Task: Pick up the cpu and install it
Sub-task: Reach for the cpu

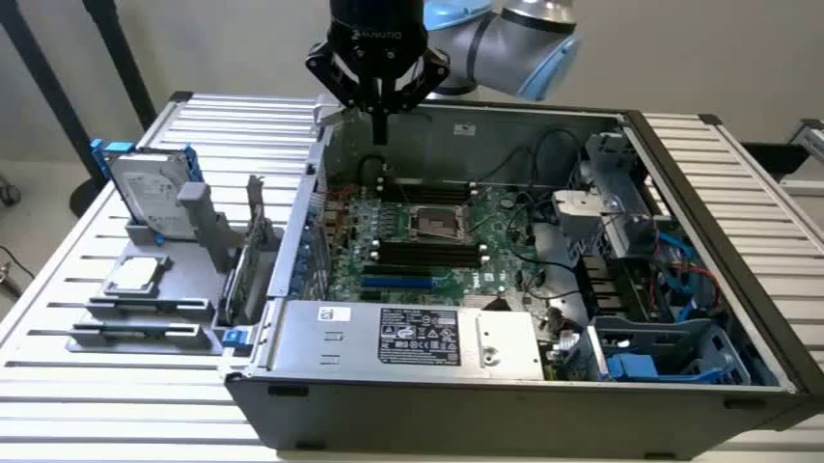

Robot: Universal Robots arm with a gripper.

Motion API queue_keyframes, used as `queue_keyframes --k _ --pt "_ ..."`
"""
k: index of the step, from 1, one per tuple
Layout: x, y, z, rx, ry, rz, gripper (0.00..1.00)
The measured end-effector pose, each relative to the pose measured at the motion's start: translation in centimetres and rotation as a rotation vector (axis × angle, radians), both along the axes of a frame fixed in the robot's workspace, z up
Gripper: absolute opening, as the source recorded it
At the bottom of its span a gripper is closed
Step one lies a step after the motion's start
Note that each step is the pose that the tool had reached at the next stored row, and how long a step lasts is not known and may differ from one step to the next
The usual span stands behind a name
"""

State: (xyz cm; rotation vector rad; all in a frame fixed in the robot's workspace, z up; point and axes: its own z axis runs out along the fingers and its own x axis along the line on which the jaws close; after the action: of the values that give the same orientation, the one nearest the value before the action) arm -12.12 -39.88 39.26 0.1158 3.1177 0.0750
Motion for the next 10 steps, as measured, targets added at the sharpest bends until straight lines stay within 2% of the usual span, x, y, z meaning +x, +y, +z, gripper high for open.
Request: queue_keyframes --k 10 --pt "0.00 0.00 0.00 0.0000 0.0000 0.000 0.11"
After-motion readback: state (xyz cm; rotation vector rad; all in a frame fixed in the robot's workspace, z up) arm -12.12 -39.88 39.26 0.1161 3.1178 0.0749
